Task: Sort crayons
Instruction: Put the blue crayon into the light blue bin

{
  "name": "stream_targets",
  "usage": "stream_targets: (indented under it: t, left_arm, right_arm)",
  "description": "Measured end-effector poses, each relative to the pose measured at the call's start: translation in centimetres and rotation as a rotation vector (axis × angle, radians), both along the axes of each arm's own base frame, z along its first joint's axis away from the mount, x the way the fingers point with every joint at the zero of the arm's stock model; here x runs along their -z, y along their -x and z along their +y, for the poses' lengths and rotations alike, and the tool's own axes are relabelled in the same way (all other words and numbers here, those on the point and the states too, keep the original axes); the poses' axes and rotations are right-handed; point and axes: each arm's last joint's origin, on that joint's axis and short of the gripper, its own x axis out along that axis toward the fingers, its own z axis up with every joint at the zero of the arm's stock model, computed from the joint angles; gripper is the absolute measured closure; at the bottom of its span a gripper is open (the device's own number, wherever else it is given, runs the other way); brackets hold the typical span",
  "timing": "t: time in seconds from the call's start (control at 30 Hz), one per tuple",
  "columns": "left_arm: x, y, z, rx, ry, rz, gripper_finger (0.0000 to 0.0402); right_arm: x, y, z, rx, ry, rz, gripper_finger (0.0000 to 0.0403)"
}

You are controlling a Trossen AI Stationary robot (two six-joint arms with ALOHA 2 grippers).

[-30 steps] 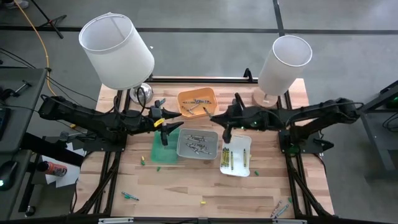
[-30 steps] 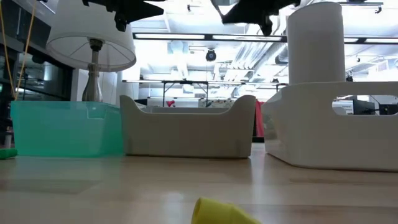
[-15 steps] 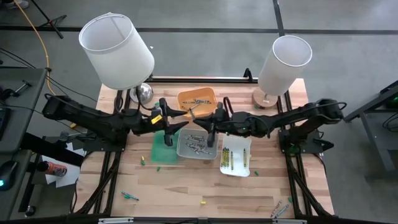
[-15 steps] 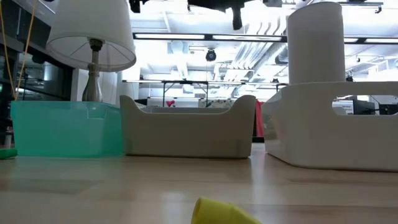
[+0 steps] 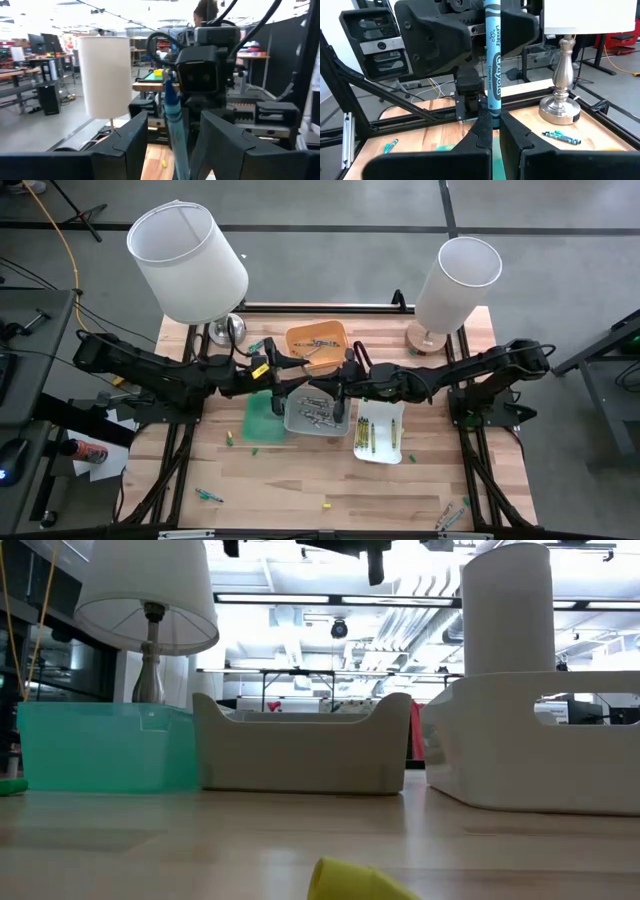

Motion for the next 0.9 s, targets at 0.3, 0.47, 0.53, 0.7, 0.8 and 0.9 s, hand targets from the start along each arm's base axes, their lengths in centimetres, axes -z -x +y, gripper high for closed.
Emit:
stream_targets:
  t: [0.3, 0.47, 0.53, 0.7, 0.8, 0.9]
  left_arm:
    - [-0.1, -0.2, 0.0, -0.002, -0.003, 0.009, 0.0286]
    - [-0.3, 0.0, 0.4, -0.01, 0.002, 0.002, 0.038]
    - [-0.3, 0.0, 0.5, -0.014, 0.01, 0.003, 0.039]
    - [-0.2, 0.0, 0.7, -0.009, 0.015, 0.011, 0.0392]
    - [-0.1, 0.1, 0.7, -0.024, -0.013, 0.04, 0.0396]
    - [-0.4, 1.1, 1.2, -0.096, -0.041, 0.074, 0.0396]
  right_arm:
    - [0.2, 0.0, 0.0, 0.0, 0.0, 0.017, 0.0403]
    - [0.1, 0.0, 0.0, 0.006, 0.003, 0.013, 0.0403]
    - [0.1, 0.0, -0.1, 0.006, 0.001, 0.011, 0.0403]
    - [0.1, 0.0, -0.1, 0.011, -0.044, 0.006, 0.0388]
    - [0.0, 0.1, -0.1, 0.024, -0.044, 0.005, 0.0354]
    - [-0.9, 0.8, -0.2, 0.059, -0.043, -0.011, 0.0306]
